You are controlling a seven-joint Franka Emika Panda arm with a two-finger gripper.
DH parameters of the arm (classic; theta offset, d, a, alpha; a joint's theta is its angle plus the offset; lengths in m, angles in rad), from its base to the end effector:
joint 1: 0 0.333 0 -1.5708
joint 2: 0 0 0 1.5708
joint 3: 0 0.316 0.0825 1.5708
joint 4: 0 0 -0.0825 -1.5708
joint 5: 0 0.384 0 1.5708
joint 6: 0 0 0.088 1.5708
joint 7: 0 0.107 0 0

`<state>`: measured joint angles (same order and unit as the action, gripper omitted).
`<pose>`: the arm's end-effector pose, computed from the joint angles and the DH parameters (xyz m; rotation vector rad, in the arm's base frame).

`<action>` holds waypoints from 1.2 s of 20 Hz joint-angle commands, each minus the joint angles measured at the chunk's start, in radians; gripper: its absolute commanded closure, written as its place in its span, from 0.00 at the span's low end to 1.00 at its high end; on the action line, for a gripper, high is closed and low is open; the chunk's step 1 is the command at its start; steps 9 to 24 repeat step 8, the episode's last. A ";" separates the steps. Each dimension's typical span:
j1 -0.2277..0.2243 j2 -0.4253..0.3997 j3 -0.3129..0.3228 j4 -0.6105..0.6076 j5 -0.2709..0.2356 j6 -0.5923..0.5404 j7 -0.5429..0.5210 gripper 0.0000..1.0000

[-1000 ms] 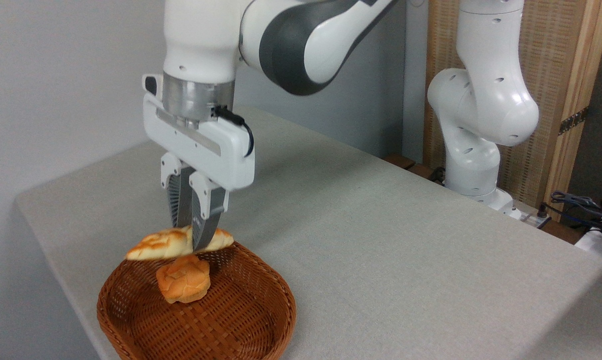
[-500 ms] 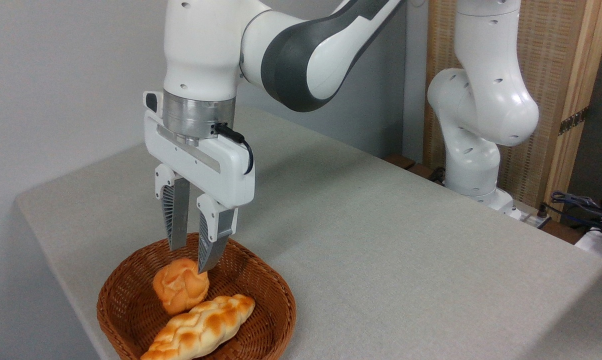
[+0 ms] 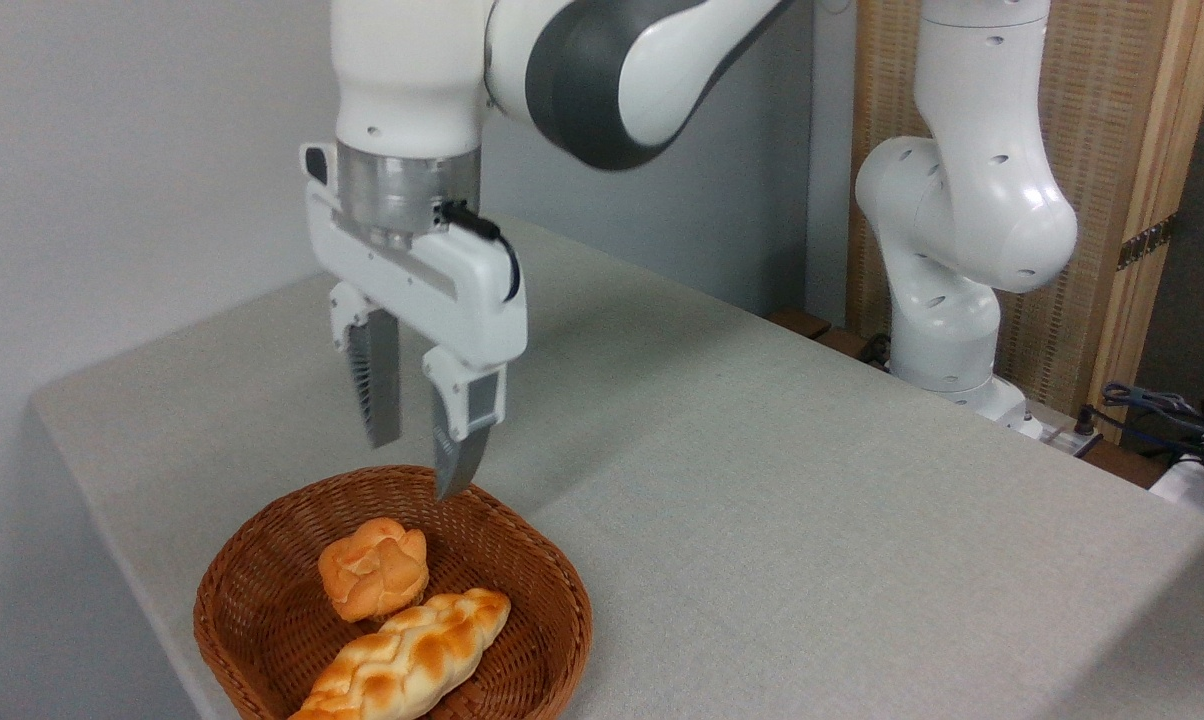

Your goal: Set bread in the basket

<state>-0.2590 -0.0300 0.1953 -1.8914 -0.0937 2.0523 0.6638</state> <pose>0.5700 -0.0403 0.5319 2.9093 -1.0480 0.3243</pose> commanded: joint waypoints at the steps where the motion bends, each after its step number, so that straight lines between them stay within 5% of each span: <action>1: -0.011 -0.034 -0.033 0.049 0.070 -0.203 -0.001 0.00; 3: -0.011 -0.045 -0.036 0.060 0.080 -0.268 0.003 0.00; 24: -0.002 -0.051 -0.027 0.061 0.069 -0.270 0.010 0.00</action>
